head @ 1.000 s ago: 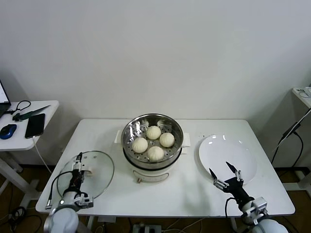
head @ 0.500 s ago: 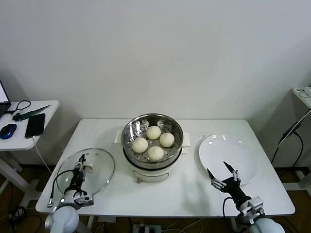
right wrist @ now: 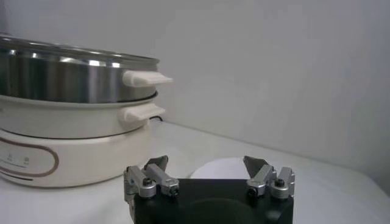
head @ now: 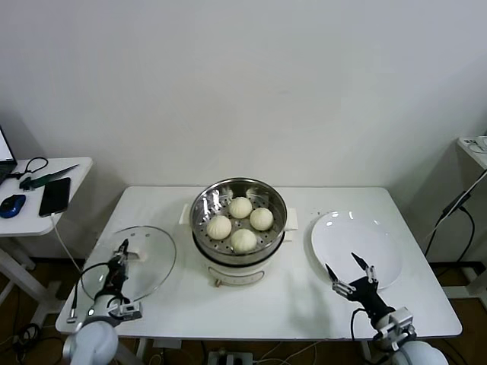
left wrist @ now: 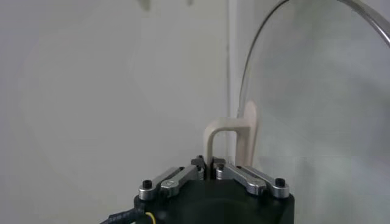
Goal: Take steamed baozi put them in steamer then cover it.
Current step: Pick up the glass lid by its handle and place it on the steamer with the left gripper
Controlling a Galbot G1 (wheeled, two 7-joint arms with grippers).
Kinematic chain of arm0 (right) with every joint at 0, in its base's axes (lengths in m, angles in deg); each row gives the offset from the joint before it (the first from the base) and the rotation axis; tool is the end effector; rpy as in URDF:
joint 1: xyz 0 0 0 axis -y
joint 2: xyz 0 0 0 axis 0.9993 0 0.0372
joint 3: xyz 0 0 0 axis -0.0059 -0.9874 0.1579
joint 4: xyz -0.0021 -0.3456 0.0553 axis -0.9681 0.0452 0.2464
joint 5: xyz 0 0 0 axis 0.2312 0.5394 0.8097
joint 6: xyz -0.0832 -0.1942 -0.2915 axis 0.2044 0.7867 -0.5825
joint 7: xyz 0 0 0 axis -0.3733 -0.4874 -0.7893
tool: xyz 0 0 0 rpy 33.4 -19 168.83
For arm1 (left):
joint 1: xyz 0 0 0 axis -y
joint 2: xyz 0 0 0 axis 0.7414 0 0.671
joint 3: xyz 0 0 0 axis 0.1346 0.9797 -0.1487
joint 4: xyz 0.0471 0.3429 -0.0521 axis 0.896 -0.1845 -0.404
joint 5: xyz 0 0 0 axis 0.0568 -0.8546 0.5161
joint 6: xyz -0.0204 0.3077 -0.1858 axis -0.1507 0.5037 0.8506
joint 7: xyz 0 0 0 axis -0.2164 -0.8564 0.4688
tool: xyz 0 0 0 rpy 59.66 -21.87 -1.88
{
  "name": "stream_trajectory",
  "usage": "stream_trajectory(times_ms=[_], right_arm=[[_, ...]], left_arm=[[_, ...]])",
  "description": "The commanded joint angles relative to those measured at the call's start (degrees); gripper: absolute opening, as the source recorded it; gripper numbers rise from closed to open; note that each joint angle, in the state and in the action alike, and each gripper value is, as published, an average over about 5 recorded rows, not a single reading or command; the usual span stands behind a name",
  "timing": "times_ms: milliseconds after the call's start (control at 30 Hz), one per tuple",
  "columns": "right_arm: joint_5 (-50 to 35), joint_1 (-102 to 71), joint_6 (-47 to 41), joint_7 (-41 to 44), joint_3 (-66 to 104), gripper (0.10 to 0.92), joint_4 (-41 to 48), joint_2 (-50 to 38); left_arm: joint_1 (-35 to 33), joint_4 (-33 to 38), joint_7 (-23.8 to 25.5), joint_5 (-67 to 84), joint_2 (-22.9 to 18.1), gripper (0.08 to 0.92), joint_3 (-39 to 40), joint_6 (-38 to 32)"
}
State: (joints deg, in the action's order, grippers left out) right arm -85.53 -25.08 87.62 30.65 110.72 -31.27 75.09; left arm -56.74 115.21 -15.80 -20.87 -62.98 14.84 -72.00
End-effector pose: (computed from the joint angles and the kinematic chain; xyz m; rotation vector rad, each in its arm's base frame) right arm 0.2236 -0.1471 -0.3852 0.4710 -2.9225 0.2490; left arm 0.2635 0.1430 -0.4015 0.0712 -2.0268 -2.1452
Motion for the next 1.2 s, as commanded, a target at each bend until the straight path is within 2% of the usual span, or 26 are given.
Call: stream_trajectory(times_ms=[33,167,400,633,733,833,1000,1200], right_arm=[[0.17,0.44,0.01,-0.02,-0.03,0.823,0.18,-0.21],[0.27,1.24,-0.04,-0.05,-0.19,0.823,0.43,-0.62],[0.50,2.99,-0.23,-0.17,-0.60,0.823,1.20,-2.07],[0.85,4.96,-0.45,-0.50,-1.31,0.823,2.74,-3.81],[1.28,6.19,-0.48,-0.60,-1.87,0.823,3.66,-4.23],[1.67,7.38,-0.61,-0.77,-2.53,0.823,4.41,-4.41],[1.99,8.54,-0.75,-0.95,-3.00,0.823,5.34,-4.47],[2.13,8.81,-0.70,-1.08,-2.72,0.823,5.82,-4.57]], left_arm=[[-8.50,17.19,0.95,-0.01,2.54,0.143,0.04,15.17],[-11.07,23.56,1.19,-2.02,4.09,0.143,1.06,22.98],[-10.47,29.74,1.44,-0.83,8.17,0.143,5.32,28.99],[-4.54,36.05,6.71,0.14,14.36,0.143,16.28,35.37],[-0.55,36.44,9.68,-0.44,17.28,0.143,21.90,37.64],[4.11,35.76,13.83,-0.51,18.54,0.143,26.89,40.01],[12.50,33.14,21.08,-3.42,15.49,0.143,34.78,42.62],[20.07,27.35,25.87,-10.81,7.81,0.143,42.11,42.94]])
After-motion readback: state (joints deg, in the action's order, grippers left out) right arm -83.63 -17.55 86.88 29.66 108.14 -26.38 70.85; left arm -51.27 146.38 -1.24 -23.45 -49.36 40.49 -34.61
